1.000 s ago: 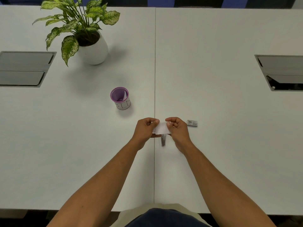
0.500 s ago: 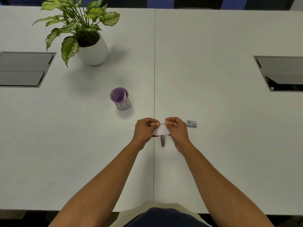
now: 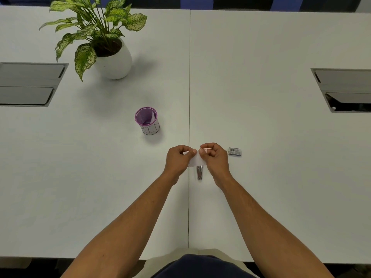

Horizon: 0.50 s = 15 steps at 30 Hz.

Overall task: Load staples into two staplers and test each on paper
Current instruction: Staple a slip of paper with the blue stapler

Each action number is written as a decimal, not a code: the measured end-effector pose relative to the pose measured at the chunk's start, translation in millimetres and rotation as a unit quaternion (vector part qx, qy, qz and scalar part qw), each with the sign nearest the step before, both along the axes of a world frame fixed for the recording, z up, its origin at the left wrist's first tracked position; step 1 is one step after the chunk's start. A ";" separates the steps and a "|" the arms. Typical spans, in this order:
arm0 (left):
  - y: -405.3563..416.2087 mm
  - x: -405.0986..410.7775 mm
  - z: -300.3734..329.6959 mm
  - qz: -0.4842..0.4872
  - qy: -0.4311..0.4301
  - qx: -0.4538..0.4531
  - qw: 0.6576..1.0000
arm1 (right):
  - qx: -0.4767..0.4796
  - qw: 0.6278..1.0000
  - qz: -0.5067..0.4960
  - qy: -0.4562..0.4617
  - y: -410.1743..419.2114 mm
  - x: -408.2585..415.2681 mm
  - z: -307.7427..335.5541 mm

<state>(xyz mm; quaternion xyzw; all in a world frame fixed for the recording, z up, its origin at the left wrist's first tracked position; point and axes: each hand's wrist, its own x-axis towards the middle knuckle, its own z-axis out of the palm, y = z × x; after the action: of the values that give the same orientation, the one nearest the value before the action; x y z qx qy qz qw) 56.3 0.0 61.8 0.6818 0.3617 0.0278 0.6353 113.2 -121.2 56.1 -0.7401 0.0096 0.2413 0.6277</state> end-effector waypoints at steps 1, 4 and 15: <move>0.7 -0.3 -0.3 -0.004 -0.001 -0.002 1.000 | 0.003 1.000 -0.002 0.003 -0.5 -0.5 0.0; 3.1 -1.5 -0.8 -0.023 -0.002 -0.023 0.999 | 0.013 1.000 -0.017 0.023 -1.0 -0.7 0.4; 11.3 -16.4 -4.5 -0.102 0.002 -0.097 0.990 | 0.047 0.994 -0.001 0.102 -11.1 -4.9 -5.7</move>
<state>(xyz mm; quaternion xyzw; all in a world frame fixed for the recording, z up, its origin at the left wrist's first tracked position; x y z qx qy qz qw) 39.9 11.3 57.3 0.6503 0.2924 -0.0743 0.6972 108.3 -132.4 50.4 -0.6809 0.0628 0.3156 0.6579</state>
